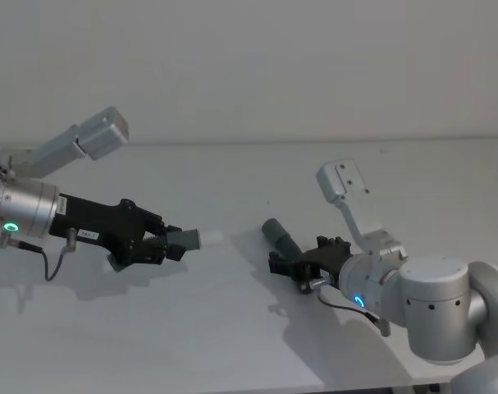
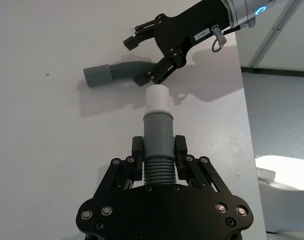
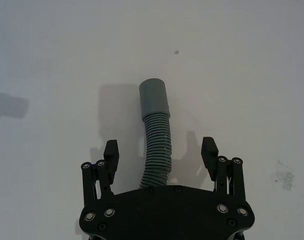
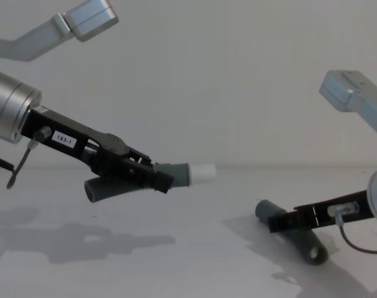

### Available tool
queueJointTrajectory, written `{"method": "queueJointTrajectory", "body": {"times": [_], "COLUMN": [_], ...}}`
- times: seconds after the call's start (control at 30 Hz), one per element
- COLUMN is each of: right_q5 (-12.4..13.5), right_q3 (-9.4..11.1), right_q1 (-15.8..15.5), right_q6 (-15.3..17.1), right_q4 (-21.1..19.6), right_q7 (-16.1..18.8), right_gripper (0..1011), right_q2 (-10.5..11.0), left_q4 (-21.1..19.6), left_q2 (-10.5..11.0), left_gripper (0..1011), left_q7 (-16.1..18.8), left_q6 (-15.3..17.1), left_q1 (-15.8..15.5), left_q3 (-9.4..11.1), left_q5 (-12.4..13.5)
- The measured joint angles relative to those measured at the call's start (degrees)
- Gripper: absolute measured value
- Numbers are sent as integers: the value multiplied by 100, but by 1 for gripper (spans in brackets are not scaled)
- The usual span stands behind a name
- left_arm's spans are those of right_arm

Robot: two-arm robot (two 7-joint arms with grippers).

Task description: Use both hands to pick up one end of the pipe from the table, align the ends, and insert them.

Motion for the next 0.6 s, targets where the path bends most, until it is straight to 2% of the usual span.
{"method": "queueJointTrajectory", "body": {"times": [0.6], "right_q5": [-10], "right_q3": [112], "right_q1": [121], "right_q6": [92], "right_q4": [259], "right_q7": [8], "right_gripper": [1002], "right_q2": [-149], "left_q4": [0], "left_q2": [0], "left_gripper": [330], "left_q7": [0], "left_q6": [0], "left_q1": [0], "left_q3": [0], "left_q5": [0]}}
